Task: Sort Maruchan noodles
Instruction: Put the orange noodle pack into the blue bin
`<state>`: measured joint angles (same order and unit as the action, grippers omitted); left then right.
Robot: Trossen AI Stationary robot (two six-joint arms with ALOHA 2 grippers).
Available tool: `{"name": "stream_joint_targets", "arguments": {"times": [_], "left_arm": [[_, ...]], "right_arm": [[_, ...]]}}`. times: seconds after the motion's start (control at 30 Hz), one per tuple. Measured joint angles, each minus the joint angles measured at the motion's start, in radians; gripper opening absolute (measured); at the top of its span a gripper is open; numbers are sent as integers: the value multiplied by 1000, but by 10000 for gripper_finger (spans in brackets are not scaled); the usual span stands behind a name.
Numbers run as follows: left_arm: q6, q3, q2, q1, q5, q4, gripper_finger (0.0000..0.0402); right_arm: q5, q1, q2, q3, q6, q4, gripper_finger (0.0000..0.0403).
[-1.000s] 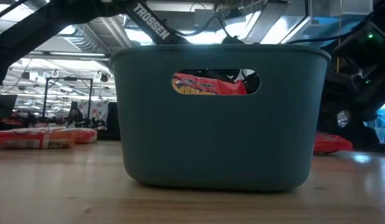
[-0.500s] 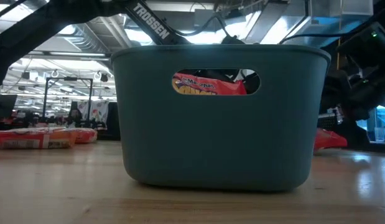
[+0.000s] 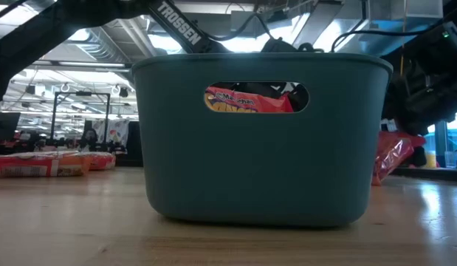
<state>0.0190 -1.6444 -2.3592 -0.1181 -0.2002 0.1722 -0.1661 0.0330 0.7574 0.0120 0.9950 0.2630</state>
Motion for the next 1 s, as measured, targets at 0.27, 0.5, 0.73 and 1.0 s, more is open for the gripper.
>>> {"name": "stream_joint_targets", "arguments": {"times": [0.27,0.5,0.73,1.0], "left_arm": [[-3,0,0,2,13,3,192],[-4,0,7,2,44,-6,192],[-60,1,90,10,69,-59,192],[-185,0,265,46,321,-258,192]], "right_arm": [[1,0,0,0,-12,-80,260],[0,0,0,0,-78,-82,143],[1,0,-1,2,-133,-74,103],[15,-1,-1,2,-182,-74,115]]}}
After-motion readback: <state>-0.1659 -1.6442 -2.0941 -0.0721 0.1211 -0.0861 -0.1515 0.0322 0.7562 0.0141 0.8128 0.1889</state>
